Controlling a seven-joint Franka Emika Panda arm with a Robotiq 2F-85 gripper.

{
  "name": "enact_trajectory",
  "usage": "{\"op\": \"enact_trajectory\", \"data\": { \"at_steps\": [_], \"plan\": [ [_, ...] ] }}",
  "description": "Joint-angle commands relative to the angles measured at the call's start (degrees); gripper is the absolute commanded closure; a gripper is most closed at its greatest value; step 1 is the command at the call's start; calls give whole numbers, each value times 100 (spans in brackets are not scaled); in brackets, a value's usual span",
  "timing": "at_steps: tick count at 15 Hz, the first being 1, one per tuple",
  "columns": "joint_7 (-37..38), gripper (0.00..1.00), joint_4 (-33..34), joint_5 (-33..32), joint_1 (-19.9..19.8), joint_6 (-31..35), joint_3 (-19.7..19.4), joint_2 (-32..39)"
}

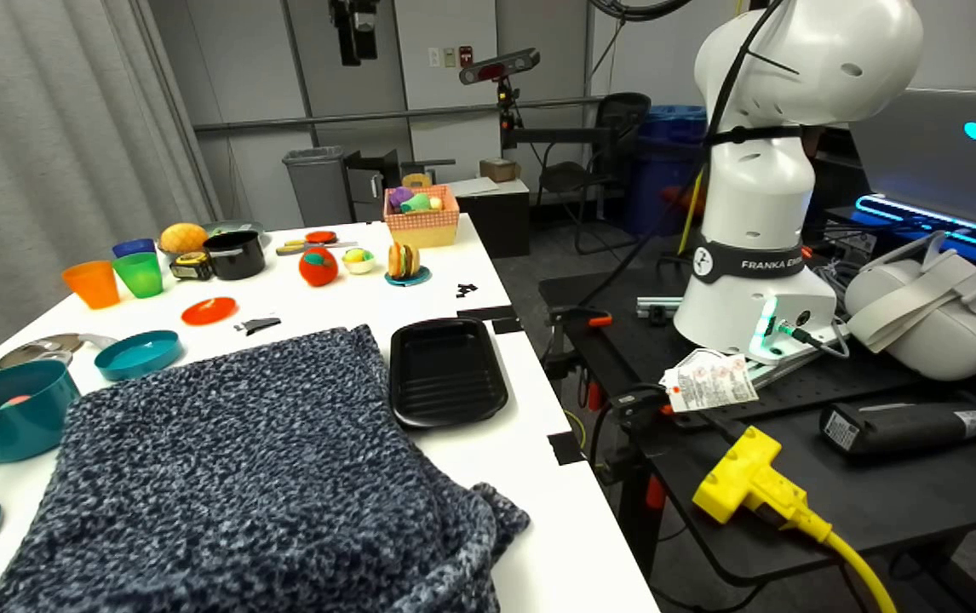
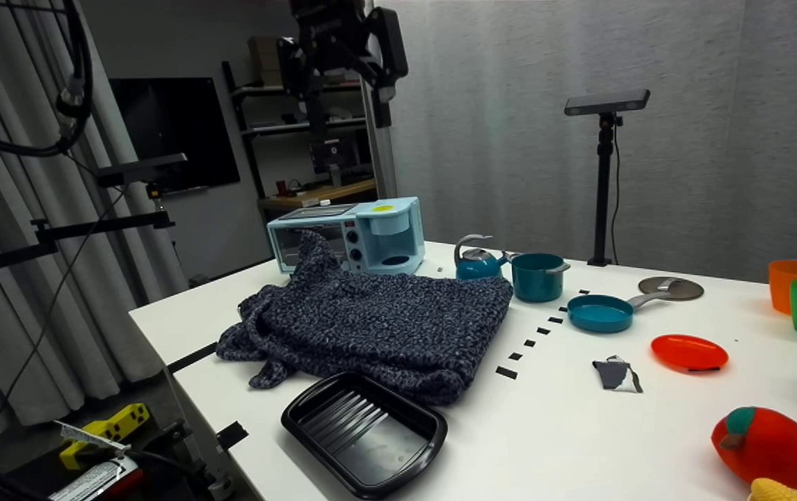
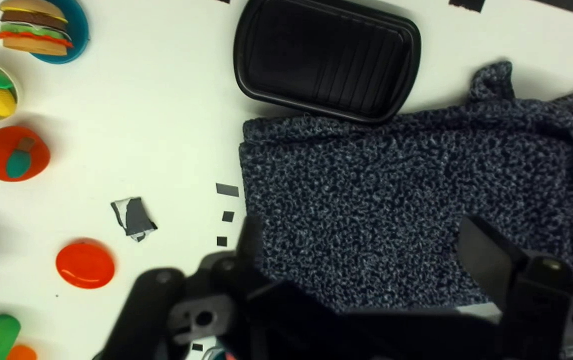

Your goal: Fold the blanket

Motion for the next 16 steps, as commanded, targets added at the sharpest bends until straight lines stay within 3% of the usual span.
{"op": "enact_trajectory", "data": {
  "at_steps": [1, 2, 3, 7, 15, 16],
  "plan": [
    [909, 0, 856, 263, 411, -404, 490, 416],
    [1097, 0, 1137, 302, 517, -594, 629, 575],
    [782, 0, 493, 149, 376, -161, 456, 176],
    [1155, 0, 937, 170, 554, -377, 711, 476],
    [956, 0, 970, 351, 636, -376, 694, 582],
    [940, 0, 694, 515, 738, -146, 775, 613]
  ]
}}
